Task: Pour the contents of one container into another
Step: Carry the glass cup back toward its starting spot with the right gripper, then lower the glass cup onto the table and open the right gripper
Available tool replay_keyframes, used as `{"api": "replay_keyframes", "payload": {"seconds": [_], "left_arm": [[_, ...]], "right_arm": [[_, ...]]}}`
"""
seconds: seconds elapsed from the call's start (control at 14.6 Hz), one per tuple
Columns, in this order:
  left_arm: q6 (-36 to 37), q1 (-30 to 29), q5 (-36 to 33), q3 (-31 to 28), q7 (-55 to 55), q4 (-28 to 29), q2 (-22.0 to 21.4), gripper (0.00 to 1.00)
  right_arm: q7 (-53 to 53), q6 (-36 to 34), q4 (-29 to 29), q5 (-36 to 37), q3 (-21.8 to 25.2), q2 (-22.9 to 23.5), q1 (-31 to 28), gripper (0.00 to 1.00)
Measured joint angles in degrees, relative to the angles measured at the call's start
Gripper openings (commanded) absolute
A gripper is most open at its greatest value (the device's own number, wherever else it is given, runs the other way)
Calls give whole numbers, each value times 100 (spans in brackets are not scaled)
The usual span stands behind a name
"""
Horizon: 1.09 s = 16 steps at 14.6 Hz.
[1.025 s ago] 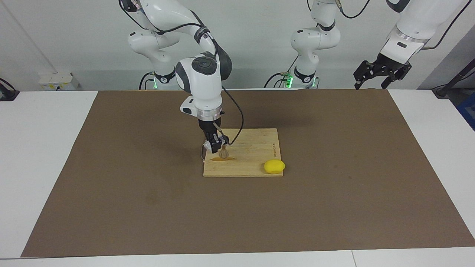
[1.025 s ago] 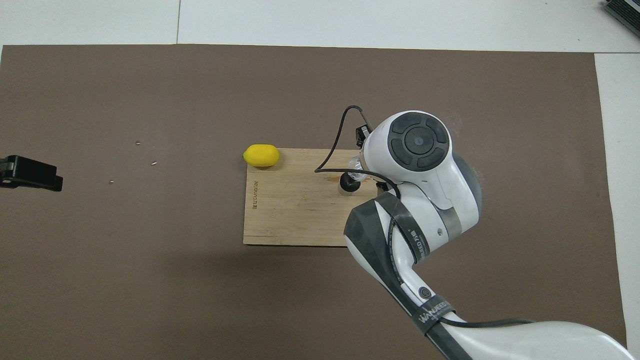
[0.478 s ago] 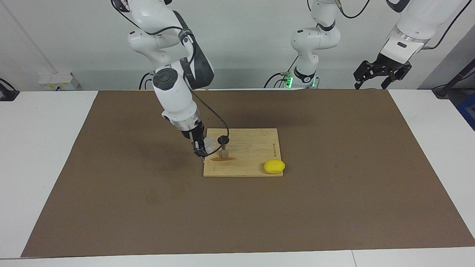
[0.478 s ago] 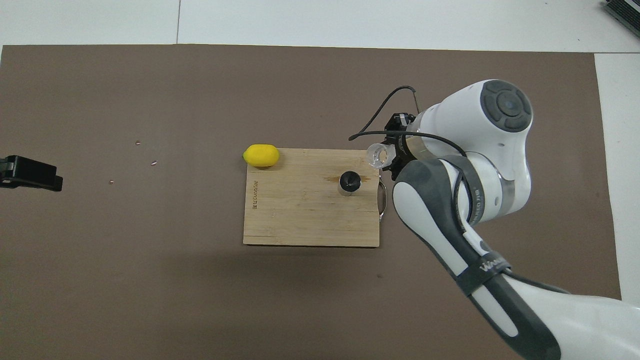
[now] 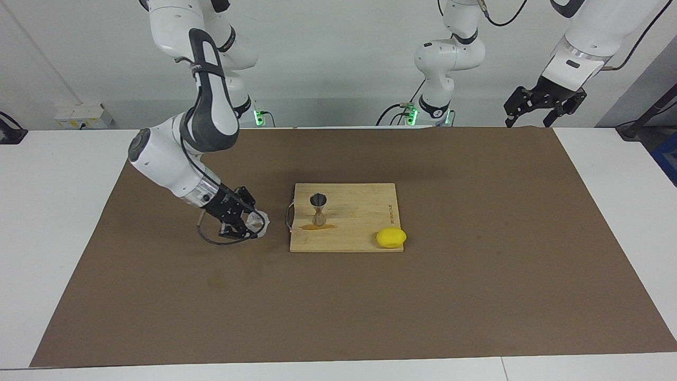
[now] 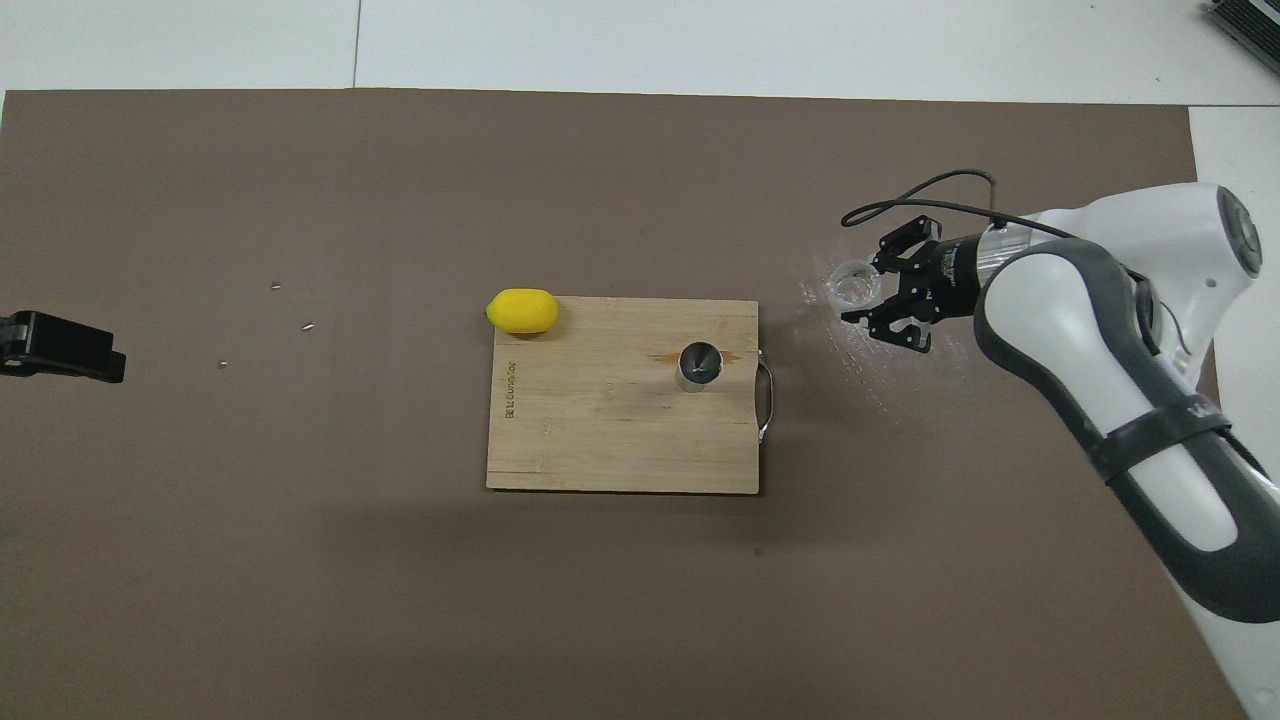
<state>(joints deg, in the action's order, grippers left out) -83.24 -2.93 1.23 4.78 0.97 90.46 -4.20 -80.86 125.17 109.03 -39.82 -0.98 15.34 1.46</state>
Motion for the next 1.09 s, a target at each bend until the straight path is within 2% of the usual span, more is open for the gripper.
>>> {"api": "replay_keyframes", "payload": {"seconds": [0.34,0.75,1.09], "left_arm": [[0,0,0,0,0,0,0,100],[0,0,0,0,0,0,0,100],[0,0,0,0,0,0,0,100]], "right_arm": [[1127,-353,191,-385,-3,77,-782,0],[2532,-713,240,-610,-6,627,-1515,0],[3034,-844,258,-611,-14,718,-1659,0]]}}
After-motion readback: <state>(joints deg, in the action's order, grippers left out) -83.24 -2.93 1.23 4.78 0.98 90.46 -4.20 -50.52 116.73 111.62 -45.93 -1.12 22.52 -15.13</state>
